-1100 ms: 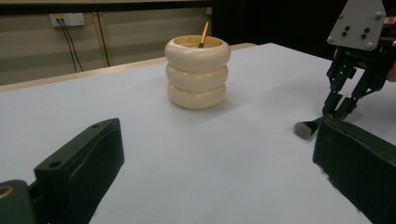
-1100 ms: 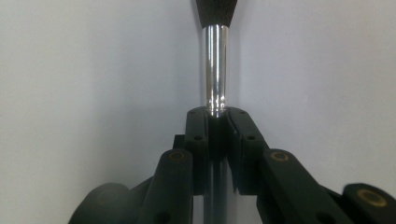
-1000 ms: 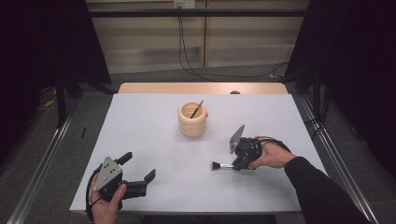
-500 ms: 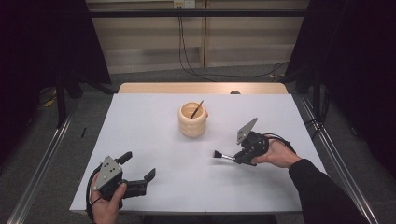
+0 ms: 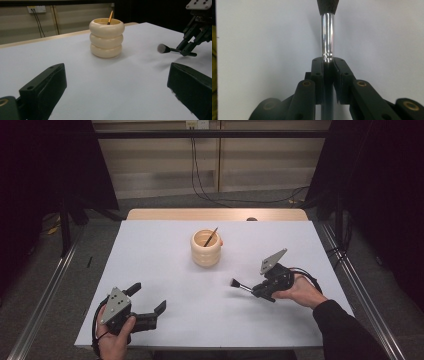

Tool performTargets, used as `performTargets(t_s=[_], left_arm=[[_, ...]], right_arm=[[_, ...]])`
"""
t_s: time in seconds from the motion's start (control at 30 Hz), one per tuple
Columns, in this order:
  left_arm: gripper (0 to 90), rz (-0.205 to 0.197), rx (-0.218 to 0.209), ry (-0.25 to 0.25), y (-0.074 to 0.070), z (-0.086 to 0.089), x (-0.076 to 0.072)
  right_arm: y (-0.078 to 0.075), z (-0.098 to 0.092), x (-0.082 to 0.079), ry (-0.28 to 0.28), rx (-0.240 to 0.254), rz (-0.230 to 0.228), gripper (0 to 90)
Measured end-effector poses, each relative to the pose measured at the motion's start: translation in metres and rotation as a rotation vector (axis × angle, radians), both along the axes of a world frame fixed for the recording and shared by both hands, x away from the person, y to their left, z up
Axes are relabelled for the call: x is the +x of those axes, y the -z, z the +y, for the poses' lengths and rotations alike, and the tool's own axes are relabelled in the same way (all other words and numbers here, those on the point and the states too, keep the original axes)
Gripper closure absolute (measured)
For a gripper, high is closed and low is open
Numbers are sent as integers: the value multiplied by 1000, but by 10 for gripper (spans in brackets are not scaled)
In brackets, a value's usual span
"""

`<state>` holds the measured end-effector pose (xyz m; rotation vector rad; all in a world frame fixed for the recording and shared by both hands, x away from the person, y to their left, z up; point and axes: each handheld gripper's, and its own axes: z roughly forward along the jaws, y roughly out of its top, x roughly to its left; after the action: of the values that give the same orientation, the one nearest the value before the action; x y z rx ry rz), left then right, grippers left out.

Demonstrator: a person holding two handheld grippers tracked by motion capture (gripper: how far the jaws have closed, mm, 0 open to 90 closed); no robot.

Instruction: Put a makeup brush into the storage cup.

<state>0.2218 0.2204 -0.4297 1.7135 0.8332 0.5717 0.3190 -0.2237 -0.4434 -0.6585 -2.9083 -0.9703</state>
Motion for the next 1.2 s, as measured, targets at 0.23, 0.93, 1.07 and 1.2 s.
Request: performTargets(t_s=[0.23,0.93,1.07,1.2], left_arm=[[24,2,5,-2,0,-1,0],[24,0,4,3,1,-2,0],[24,2,6,-2,0,-1,-1],[23,1,2,-1,0,-1,0]], right_arm=[[0,-5,-4,56,88,-23,790],[-4,-11,-18,118,283,-115,790],[-6,-13,-19,136,323,-127,790],[-10,-16,-21,151,351,-156,790]])
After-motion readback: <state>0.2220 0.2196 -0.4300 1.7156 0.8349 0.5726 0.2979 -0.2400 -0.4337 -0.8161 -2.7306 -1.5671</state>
